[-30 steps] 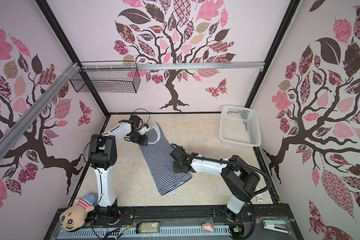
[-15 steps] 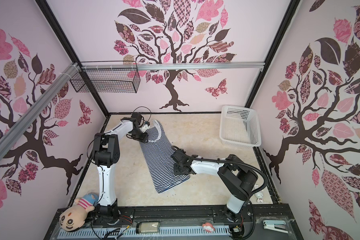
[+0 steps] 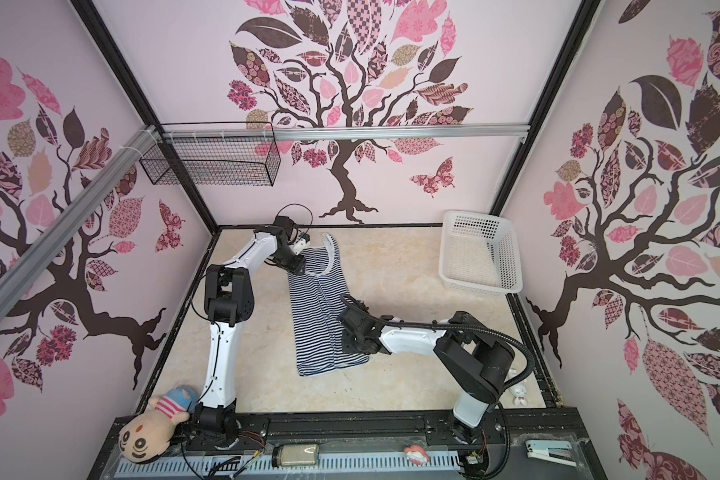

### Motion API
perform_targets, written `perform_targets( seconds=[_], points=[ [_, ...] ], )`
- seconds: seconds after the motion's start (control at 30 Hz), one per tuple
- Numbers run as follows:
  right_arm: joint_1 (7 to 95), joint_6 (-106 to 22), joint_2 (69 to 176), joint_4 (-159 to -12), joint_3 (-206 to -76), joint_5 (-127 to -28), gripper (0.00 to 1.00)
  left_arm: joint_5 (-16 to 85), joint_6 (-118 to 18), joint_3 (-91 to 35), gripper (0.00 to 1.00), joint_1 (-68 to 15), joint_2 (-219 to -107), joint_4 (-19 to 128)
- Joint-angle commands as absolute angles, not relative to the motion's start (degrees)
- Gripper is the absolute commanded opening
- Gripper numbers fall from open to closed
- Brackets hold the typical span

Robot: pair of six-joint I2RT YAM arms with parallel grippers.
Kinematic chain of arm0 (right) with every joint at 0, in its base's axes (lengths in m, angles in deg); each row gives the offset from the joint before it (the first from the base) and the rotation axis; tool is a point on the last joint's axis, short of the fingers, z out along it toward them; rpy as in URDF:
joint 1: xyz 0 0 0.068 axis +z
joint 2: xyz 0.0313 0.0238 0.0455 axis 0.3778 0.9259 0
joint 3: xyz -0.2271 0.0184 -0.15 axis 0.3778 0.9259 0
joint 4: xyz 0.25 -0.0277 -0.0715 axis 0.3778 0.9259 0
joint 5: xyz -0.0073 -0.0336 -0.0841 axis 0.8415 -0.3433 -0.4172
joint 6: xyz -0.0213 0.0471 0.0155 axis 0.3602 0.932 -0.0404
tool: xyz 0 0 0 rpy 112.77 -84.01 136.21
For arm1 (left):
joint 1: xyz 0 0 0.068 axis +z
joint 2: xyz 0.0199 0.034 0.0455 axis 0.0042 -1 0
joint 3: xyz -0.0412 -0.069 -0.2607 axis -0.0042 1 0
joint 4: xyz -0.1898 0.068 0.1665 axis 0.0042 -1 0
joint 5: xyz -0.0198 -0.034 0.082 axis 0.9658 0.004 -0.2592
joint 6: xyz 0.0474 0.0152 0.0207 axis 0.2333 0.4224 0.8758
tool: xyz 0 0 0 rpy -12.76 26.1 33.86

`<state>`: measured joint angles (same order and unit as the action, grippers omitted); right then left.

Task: Fold and stack the tank tops
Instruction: 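Lay the tank top lengthwise on the table with both grippers, then release the tank top and pull both grippers back toward the robot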

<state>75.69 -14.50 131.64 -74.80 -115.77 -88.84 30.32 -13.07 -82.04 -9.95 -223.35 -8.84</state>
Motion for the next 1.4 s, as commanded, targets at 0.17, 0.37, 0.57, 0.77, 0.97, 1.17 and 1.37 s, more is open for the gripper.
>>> perform_targets(
  seconds=[0.17,0.37,0.57,0.77,0.97,1.17,1.37],
  points=[
    [79.39,-5.88,134.67,-71.07,-117.61,-90.30,0.45,29.13,-10.44,-90.59,0.54,-12.92,-228.98,-10.71],
    [79.76,-3.95,134.43,-70.72,-118.11,-92.15,0.45,29.76,-10.71,-94.19,0.55,-13.81,-230.82,-10.89],
    [79.76,-3.92,134.15,-71.31,-118.83,-90.64,0.46,29.85,-11.07,-94.78,0.55,-14.02,-230.48,-10.52],
    [79.78,-7.06,129.64,-70.34,-119.80,-92.09,0.49,33.20,-13.47,-90.29,0.55,-12.84,-222.59,-10.16],
    [79.61,-10.69,123.75,-67.68,-122.59,-94.54,0.53,40.07,-18.12,-83.73,0.55,-10.35,-209.80,-10.36],
    [75.96,-13.48,118.96,-62.78,-120.97,-93.54,0.60,48.66,-20.16,-66.68,0.55,-6.65,-195.64,-12.67],
    [69.91,-14.12,109.75,-66.36,-111.95,-84.64,0.68,54.48,-19.91,-36.83,0.56,-3.20,-175.77,-8.82]
  ],
)
